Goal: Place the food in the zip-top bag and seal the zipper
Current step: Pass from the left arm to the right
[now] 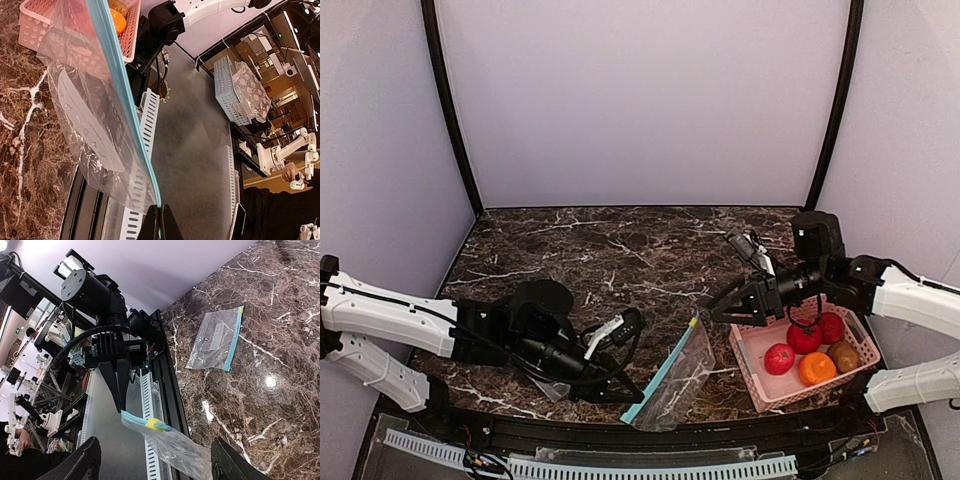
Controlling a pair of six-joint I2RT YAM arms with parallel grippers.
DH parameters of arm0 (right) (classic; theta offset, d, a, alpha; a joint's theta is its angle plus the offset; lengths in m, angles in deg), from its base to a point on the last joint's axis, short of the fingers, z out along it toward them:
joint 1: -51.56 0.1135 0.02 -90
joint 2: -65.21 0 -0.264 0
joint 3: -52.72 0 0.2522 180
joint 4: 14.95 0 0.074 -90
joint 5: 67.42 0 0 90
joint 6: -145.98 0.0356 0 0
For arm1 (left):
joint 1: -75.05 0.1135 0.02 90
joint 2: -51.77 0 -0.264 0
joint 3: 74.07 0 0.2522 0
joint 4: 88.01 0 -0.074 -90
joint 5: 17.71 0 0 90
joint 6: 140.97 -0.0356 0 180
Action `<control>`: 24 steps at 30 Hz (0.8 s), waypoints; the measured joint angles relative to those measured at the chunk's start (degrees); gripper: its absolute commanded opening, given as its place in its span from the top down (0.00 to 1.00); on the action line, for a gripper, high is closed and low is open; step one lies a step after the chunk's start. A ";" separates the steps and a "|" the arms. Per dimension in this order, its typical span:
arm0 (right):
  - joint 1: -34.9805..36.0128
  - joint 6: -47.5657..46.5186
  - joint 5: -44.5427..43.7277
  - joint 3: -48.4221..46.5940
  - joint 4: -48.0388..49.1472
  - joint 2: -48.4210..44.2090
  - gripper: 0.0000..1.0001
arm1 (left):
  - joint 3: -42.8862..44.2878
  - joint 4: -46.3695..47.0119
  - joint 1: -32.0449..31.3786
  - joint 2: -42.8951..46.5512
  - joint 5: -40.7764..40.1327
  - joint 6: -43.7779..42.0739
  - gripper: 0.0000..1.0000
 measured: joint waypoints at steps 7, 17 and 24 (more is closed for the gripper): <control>0.00 -2.10 2.08 0.00 1.51 1.77 0.29 | 0.35 0.20 -0.63 0.20 1.11 0.55 0.99; 0.02 -2.60 5.64 1.27 3.45 3.69 0.42 | 1.09 0.83 -0.85 1.09 1.49 0.81 0.99; 0.02 -2.08 7.34 1.49 3.82 4.33 0.48 | 1.09 1.03 -0.83 1.09 1.42 1.07 0.99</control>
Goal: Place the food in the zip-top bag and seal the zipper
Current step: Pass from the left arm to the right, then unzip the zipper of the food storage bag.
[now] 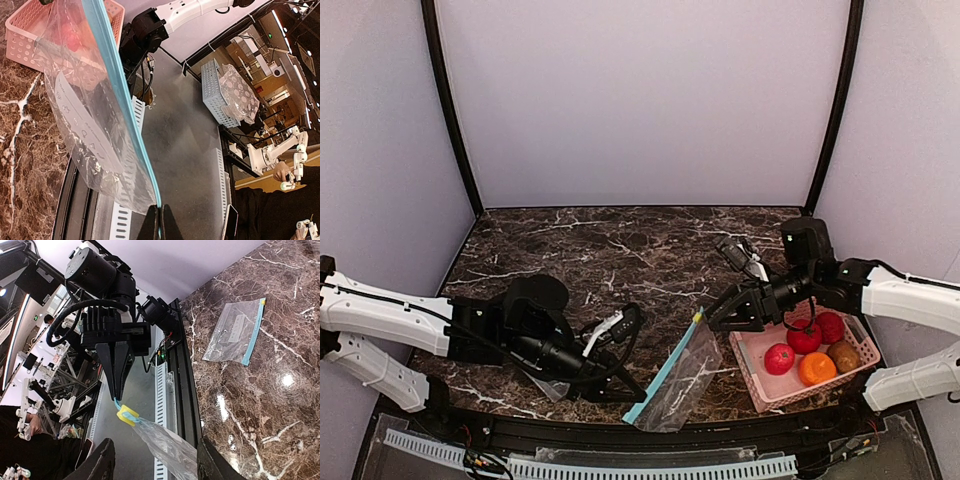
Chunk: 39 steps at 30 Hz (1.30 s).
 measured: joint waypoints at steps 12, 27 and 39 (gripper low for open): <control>0.00 0.33 2.25 -0.04 1.05 0.61 0.78 | 0.02 1.49 0.00 0.00 -0.66 0.66 0.99; 0.00 1.25 2.34 -0.33 1.79 0.00 1.00 | 5.49 -3.19 0.02 -0.81 -10.12 -2.08 0.25; 1.92 2.16 -2.36 -0.33 0.96 -1.66 1.00 | 20.15 -7.37 3.78 -10.43 -15.13 -5.11 0.13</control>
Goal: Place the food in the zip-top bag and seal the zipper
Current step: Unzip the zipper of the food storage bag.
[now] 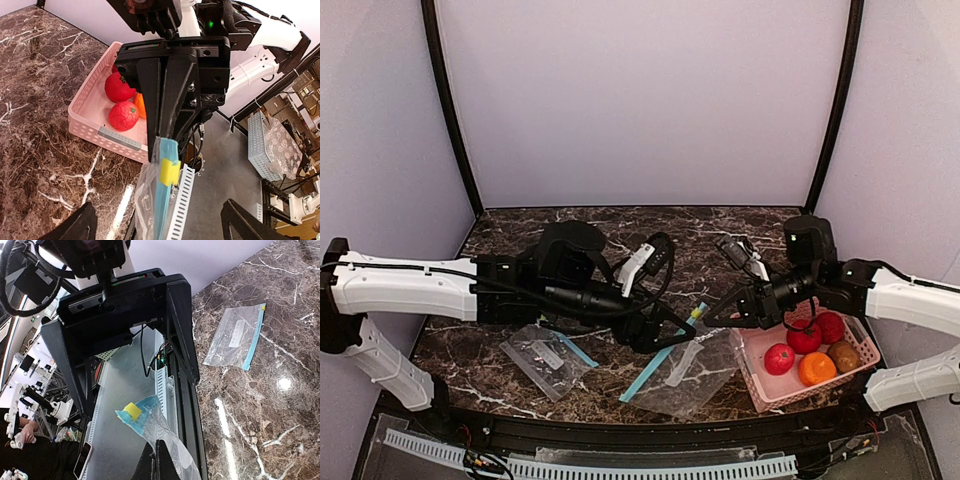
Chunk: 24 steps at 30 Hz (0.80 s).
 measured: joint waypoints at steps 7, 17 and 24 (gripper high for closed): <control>0.28 0.59 -1.97 0.02 -0.02 -0.02 1.00 | 4.04 -1.27 -0.02 -4.46 2.49 -1.62 0.30; 0.44 0.76 -2.43 0.02 -0.02 1.46 1.00 | 5.01 -2.51 -0.02 -4.79 2.05 -3.21 0.50; 0.68 0.74 -2.45 0.02 -0.46 2.08 1.00 | 5.27 -3.23 -0.02 -5.01 0.81 -3.82 0.58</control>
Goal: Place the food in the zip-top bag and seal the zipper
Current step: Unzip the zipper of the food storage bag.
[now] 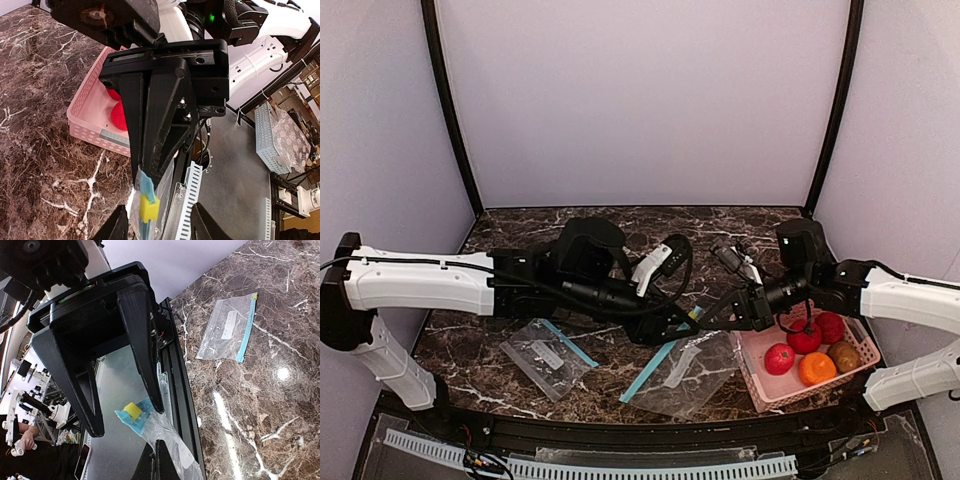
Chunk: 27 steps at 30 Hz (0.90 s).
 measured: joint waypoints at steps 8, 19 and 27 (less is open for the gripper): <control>0.24 -0.04 -0.02 -0.02 -1.46 0.04 1.00 | 1.31 -0.55 0.00 -0.90 -1.11 -0.09 0.75; 0.39 0.04 -0.24 -0.13 -2.14 0.04 1.00 | 1.51 -0.59 0.00 -1.81 -1.14 0.11 0.94; 0.42 1.70 -0.24 0.39 0.04 -0.20 1.00 | 0.20 0.70 0.02 -1.73 -1.81 1.09 0.99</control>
